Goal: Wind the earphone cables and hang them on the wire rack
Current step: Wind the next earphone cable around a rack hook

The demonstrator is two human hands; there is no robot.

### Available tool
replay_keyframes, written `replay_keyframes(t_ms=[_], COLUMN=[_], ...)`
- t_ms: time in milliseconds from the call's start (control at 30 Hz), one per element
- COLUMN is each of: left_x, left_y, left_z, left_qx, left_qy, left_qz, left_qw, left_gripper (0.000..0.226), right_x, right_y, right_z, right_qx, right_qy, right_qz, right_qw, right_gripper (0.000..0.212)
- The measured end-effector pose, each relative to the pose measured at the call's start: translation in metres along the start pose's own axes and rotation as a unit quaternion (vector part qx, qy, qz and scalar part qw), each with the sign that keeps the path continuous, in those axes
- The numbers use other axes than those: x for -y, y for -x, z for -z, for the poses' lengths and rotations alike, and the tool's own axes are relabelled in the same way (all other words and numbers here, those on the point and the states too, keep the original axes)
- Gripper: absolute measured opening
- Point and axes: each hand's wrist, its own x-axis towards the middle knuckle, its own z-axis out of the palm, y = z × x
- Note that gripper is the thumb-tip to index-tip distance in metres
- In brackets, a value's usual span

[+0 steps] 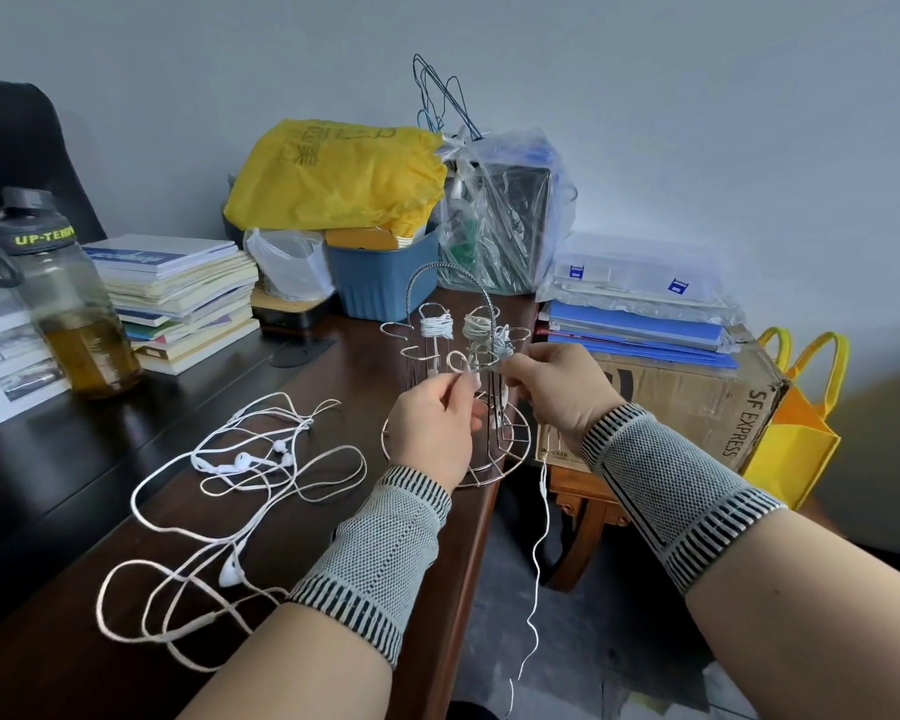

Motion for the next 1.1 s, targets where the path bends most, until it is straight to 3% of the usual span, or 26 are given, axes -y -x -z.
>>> replay_keyframes(t_ms=[133, 433, 567, 733, 833, 1000, 1100], left_x=[-0.004, 0.001, 0.000, 0.002, 0.001, 0.005, 0.009], left_y=[0.010, 0.012, 0.010, 0.010, 0.011, 0.011, 0.007], left_z=[0.003, 0.005, 0.004, 0.004, 0.006, 0.010, 0.006], left_qx=[-0.008, -0.008, -0.009, 0.001, 0.010, 0.006, 0.005], left_qy=[0.012, 0.036, 0.020, 0.042, 0.061, 0.027, 0.080], left_qz=[-0.009, 0.005, 0.005, 0.022, 0.037, 0.049, 0.055], left_qw=[1.000, 0.999, 1.000, 0.999, 0.997, 0.998, 0.995], left_gripper=[0.021, 0.017, 0.017, 0.017, 0.017, 0.052, 0.047], right_x=[0.001, -0.002, 0.026, 0.069, 0.081, 0.072, 0.052], right_y=[0.008, 0.018, 0.016, 0.017, 0.028, 0.051, 0.062], right_z=[0.003, 0.020, 0.016, -0.002, -0.015, -0.040, -0.046], right_qx=[-0.007, -0.071, -0.083, -0.032, 0.001, 0.013, -0.017], right_qy=[0.027, 0.110, 0.125, 0.190, 0.317, 0.508, 0.540], right_qz=[0.004, -0.024, 0.021, 0.084, 0.140, 0.170, 0.199], right_qw=[1.000, 0.991, 0.989, 0.978, 0.938, 0.845, 0.817], right_gripper=[0.023, 0.043, 0.040, 0.045, 0.041, 0.014, 0.022])
